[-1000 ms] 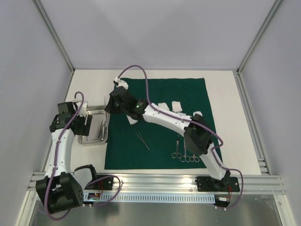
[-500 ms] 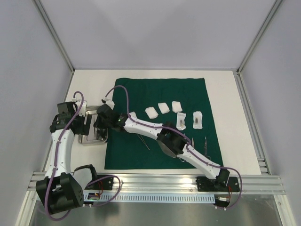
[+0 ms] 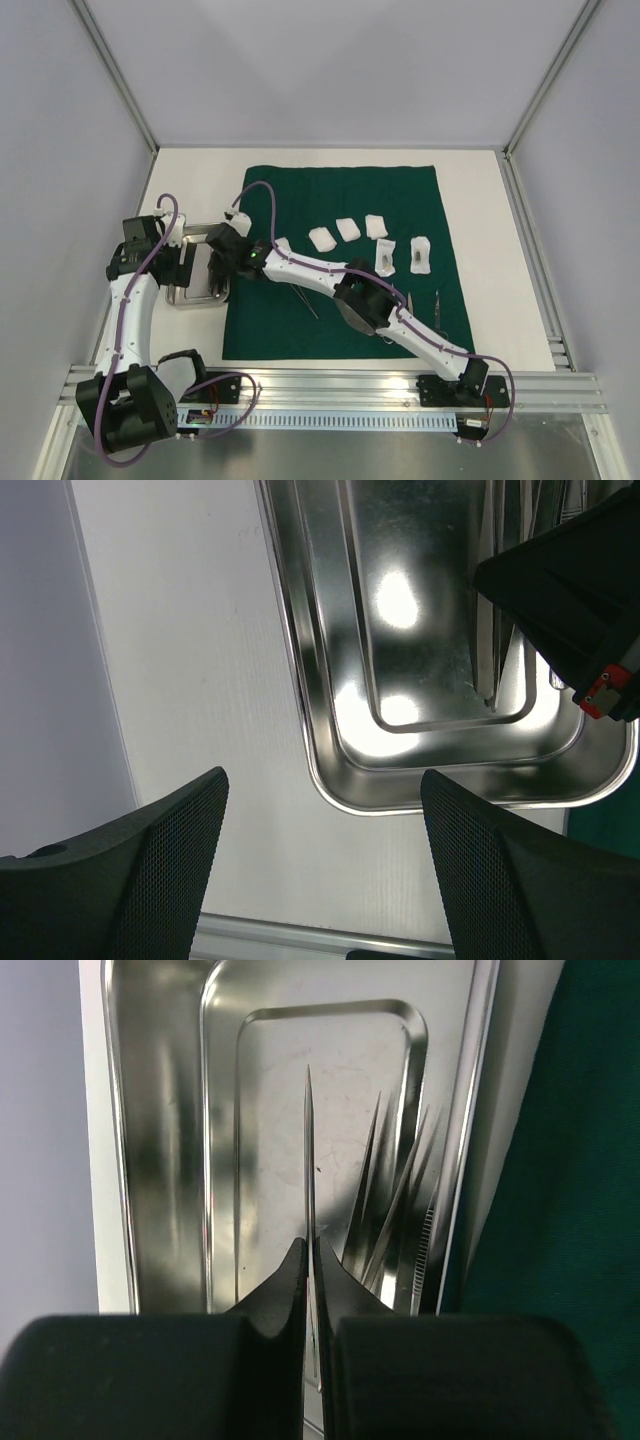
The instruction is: Prepare the surgical pack
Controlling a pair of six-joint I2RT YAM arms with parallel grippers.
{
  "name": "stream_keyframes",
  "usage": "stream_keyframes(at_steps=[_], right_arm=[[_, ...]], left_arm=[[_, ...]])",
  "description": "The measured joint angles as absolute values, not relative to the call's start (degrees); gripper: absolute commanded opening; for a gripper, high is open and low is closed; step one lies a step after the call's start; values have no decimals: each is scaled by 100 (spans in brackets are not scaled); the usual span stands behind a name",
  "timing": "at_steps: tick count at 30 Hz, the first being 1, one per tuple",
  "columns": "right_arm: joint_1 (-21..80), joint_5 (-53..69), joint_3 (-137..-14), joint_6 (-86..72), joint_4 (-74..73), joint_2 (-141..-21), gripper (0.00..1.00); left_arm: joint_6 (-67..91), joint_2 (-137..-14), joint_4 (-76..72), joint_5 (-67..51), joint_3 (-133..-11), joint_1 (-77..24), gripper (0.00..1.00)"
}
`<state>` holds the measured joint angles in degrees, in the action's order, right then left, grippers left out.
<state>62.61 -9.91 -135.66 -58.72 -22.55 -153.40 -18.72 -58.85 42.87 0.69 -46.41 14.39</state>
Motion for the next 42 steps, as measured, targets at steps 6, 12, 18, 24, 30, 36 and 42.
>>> stream_keyframes(at_steps=[6, 12, 18, 24, 30, 36, 42], right_arm=[[6261, -1090, -13625, -5876, -2375, -15345, 6], [6261, -1105, -13646, -5898, -2377, -15345, 14], [6261, -1107, -13659, -5916, -2375, -15345, 18], [6261, -1103, -13662, -5961, -2377, -15345, 18], [6261, -1096, -13677, -5996, -2377, -15345, 23], [6254, -1072, -13694, -6020, -2366, -15345, 27], [6239, -980, -13692, -5981, -2344, -15345, 27]], left_arm=[[-1872, -5931, 4281, 54, -4641, 1439, 87], [-1872, -5931, 4278, 54, -4641, 1439, 87], [-1872, -5931, 4278, 54, -4641, 1439, 87], [-1872, -5937, 4278, 16, -4641, 1439, 87], [-1874, -5992, 4276, -38, -4641, 1439, 87], [-1874, -6047, 4278, -86, -4641, 1439, 87], [-1879, -6204, 4278, -165, -4641, 1439, 86]])
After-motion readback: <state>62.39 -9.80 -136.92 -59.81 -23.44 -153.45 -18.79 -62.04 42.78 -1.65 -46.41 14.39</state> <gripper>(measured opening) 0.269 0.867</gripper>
